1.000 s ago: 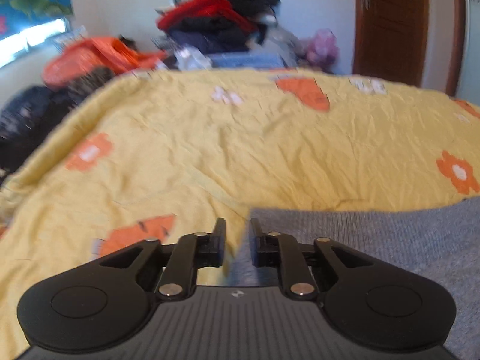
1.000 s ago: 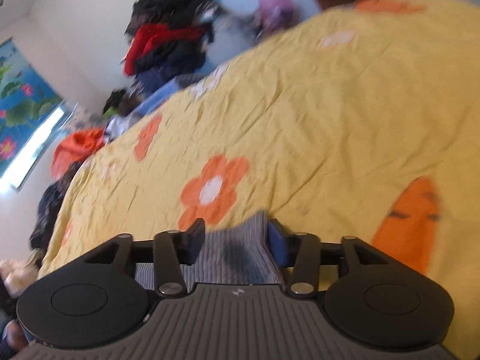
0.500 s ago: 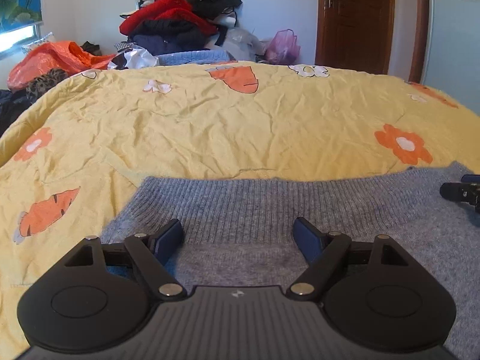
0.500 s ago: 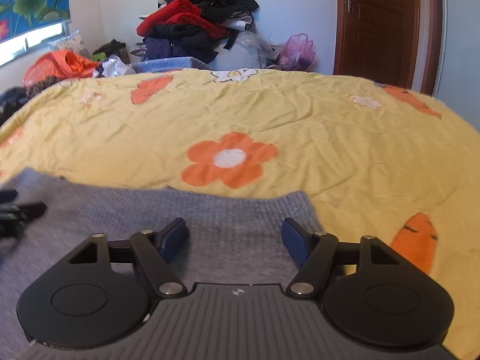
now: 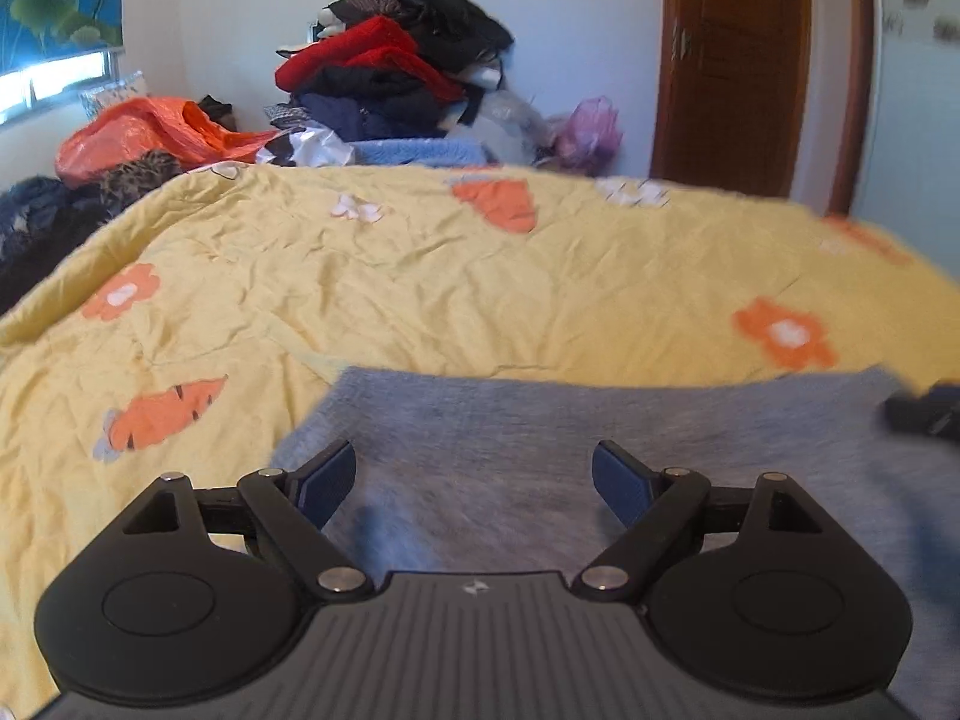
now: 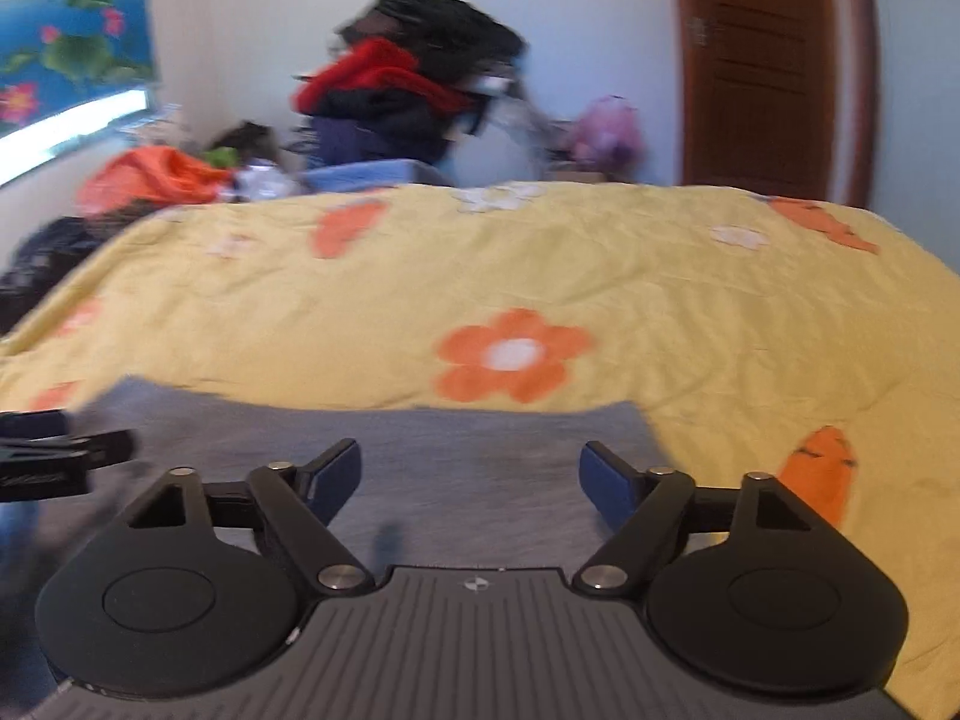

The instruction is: Fold small clothes

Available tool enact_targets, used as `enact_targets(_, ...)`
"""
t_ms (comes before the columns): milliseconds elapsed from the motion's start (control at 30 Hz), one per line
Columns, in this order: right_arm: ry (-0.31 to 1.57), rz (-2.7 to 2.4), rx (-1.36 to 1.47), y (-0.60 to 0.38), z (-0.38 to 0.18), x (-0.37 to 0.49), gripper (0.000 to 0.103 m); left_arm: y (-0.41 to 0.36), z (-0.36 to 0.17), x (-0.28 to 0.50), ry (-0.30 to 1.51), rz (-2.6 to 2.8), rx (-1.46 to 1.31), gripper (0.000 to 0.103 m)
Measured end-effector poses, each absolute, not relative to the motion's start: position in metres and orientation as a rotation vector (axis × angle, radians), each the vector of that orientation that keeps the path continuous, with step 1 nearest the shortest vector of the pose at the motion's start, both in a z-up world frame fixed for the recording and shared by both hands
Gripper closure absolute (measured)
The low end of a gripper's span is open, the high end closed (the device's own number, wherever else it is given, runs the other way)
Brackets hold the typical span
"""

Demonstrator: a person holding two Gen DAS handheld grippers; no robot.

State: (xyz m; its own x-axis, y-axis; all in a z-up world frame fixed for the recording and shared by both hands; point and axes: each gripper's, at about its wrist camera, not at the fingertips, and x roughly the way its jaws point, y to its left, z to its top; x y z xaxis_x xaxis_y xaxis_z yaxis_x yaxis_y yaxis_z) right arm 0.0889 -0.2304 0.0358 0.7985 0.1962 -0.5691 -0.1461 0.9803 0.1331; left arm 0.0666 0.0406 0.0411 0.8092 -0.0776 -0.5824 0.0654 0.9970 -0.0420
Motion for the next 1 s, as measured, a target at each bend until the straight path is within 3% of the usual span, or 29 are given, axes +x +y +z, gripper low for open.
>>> enact_targets(267,0.724,0.285,-0.020,-0.182,0.009,0.091,0.016,0.026,0.009,0.036,0.696,-0.164,0.013,0.014)
enact_targets(500,0.718,0.296,-0.044,-0.189,-0.003,0.099,0.001,0.031,0.006,0.050,0.700,-0.155,0.026,0.002)
enact_targets(600,0.699,0.284,-0.008,-0.195,0.005,0.092,0.010,0.039,0.021,0.022,0.660,-0.071,0.006,0.004)
enact_targets(767,0.634,0.340,0.256,-0.225,0.032,0.053,0.006,0.091,0.038,-0.066,0.573,-0.016,-0.245,0.004)
enact_targets(1000,0.680,0.464,0.364,-0.207,0.032,0.025,0.006,0.143,0.017,-0.137,0.662,0.100,-0.625,0.004)
